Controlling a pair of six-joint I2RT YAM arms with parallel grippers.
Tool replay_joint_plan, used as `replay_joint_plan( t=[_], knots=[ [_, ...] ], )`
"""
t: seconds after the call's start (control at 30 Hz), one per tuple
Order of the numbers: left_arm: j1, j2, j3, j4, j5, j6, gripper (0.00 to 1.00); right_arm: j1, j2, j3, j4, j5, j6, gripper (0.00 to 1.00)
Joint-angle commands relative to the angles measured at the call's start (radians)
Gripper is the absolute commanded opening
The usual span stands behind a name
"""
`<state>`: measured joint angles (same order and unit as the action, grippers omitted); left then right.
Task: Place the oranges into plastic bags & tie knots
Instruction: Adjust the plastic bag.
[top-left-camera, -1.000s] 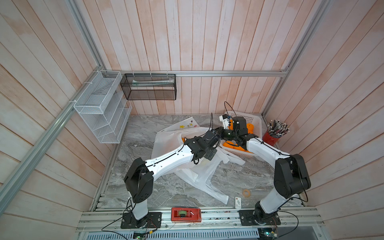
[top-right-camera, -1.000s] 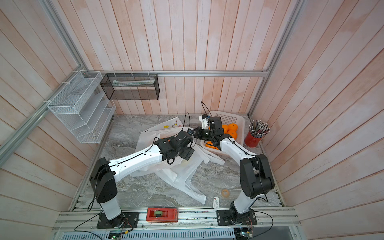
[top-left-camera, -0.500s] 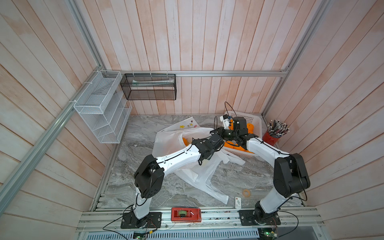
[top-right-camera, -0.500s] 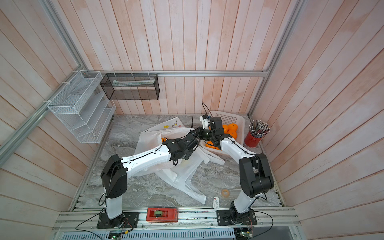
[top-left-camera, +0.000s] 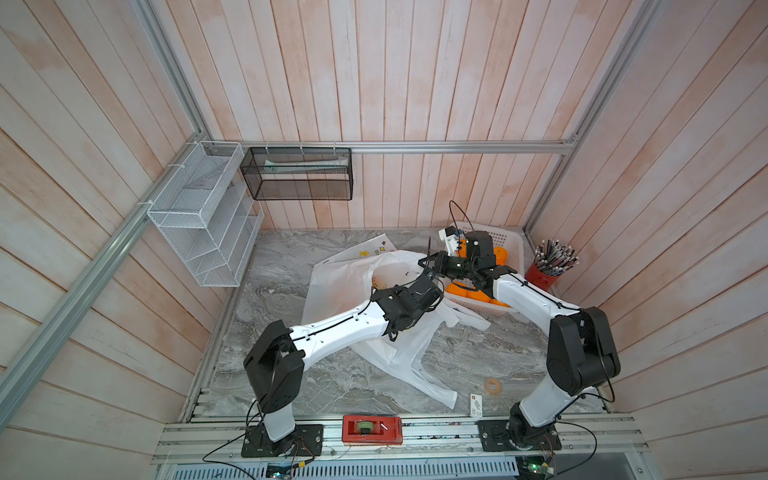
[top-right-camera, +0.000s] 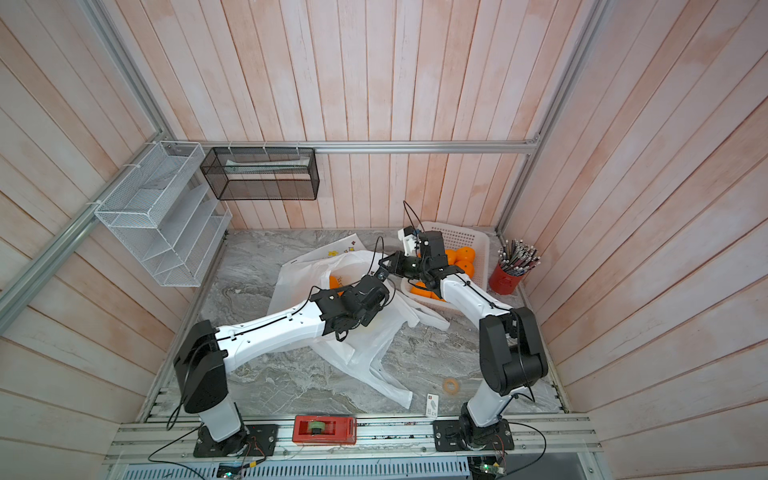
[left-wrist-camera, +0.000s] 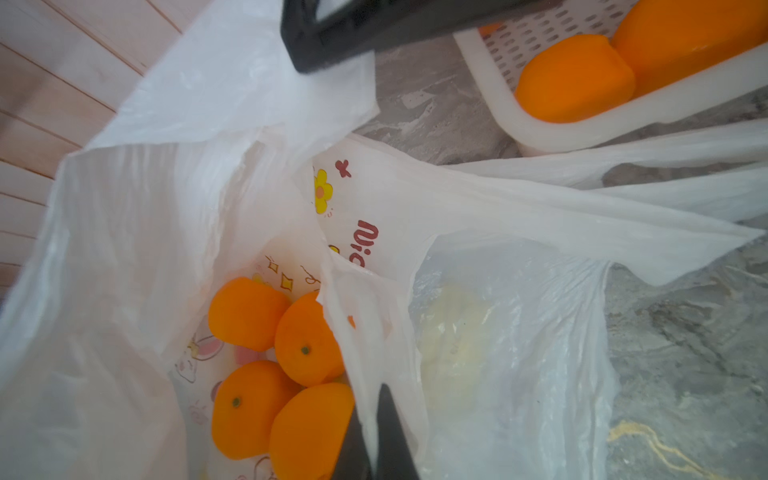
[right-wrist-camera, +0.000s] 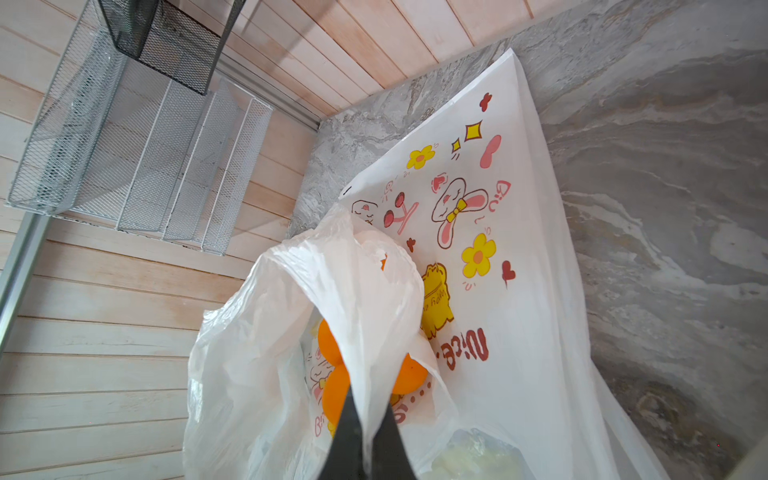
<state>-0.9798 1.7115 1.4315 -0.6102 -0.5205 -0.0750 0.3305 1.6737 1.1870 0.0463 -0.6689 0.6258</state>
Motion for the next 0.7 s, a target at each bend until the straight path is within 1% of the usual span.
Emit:
replay_joint_plan(
  t=[0.0, 0.03, 0.07, 0.17, 0.27, 0.37, 0.47, 0.6, 0.67],
  knots=[
    [0.010, -0.164, -0.053, 0.140, 0.001, 0.080, 0.02, 0.014, -0.027, 0.060, 0.019, -0.046, 0.015, 0.00],
    [0.016, -0.218, -0.073, 0.169, 0.017, 0.100, 0.01, 0.020, -0.032, 0.077, 0.017, -0.053, 0.016, 0.00],
    [0.041, -0.278, -0.097, 0.194, 0.044, 0.116, 0.00, 0.026, -0.035, 0.099, 0.012, -0.058, 0.018, 0.00],
    [0.138, -0.441, -0.136, 0.249, 0.168, 0.140, 0.00, 0.036, -0.041, 0.173, -0.002, -0.070, 0.032, 0.00],
    [0.235, -0.555, -0.116, 0.260, 0.279, 0.165, 0.00, 0.042, -0.052, 0.259, -0.002, -0.070, 0.054, 0.00],
    [0.360, -0.603, -0.060, 0.255, 0.402, 0.167, 0.00, 0.045, -0.069, 0.353, -0.003, -0.050, 0.064, 0.00],
    [0.483, -0.610, 0.007, 0.257, 0.539, 0.149, 0.00, 0.046, -0.094, 0.429, -0.011, -0.015, 0.066, 0.00],
    [0.604, -0.604, 0.076, 0.299, 0.708, 0.110, 0.00, 0.046, -0.154, 0.497, -0.031, 0.038, 0.040, 0.00],
    [0.643, -0.604, 0.089, 0.329, 0.776, 0.083, 0.00, 0.046, -0.193, 0.503, -0.040, 0.070, 0.023, 0.00]
  ],
)
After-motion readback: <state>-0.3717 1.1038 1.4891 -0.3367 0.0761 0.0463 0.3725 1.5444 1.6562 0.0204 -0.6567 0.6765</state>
